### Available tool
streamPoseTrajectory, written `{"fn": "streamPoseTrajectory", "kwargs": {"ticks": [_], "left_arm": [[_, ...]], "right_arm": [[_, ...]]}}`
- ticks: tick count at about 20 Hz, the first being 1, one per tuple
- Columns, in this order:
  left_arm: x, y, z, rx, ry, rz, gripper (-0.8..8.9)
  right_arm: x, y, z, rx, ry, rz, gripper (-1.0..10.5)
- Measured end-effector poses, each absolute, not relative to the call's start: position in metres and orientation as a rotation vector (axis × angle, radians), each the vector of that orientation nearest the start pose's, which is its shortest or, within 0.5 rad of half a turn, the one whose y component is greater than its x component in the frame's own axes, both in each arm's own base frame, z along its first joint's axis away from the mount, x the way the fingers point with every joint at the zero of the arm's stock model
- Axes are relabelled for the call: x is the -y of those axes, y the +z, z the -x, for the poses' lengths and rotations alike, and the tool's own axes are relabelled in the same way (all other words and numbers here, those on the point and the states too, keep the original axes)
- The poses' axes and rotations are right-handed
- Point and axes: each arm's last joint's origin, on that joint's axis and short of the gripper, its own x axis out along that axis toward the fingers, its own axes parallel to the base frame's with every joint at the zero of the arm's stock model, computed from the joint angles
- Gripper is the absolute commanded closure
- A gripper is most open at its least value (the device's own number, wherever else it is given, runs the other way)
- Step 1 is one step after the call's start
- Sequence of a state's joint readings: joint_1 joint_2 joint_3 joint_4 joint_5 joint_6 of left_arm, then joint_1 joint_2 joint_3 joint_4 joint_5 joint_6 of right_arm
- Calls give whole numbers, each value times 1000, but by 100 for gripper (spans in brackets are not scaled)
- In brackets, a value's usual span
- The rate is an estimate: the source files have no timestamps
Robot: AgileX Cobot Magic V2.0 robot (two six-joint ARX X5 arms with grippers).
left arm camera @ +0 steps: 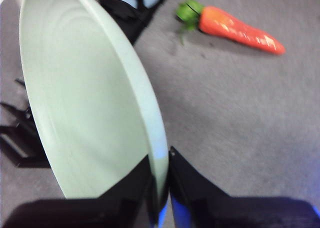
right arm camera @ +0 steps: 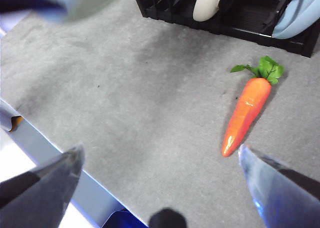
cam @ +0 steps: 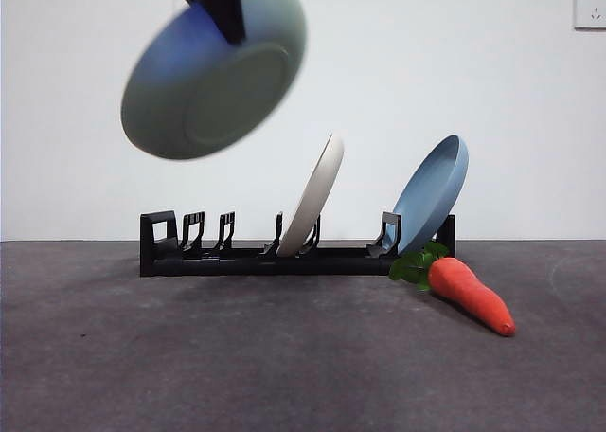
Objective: Take the green plate from the plate rack,put the plate on the table,take the carrot from the table,put the carrot in the plate
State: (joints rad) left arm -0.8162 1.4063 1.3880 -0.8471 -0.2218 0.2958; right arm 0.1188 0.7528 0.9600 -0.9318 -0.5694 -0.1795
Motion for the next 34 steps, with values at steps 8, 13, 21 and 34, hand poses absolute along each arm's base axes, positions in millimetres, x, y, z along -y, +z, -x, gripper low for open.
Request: {"fn": "streamPoseTrajectory", "kwargs": {"ticks": [8,13,21,34], "left_arm": [[237,220,-181,-727,-627,-1004,819],[266,177,-185,-679,-592,-1178,819],[279,149,-183,-681,-554,-1278,563],[283,223,-163,-628,-544,-1066,431]], "right_arm": [[-30,332,-121,-666,713,-17,257],[-30,332,-121,-671,710,-25,257],[-30,331,-120,-678,711,-27,257],[-31,327,-129,-718,709,-36,257]]}}
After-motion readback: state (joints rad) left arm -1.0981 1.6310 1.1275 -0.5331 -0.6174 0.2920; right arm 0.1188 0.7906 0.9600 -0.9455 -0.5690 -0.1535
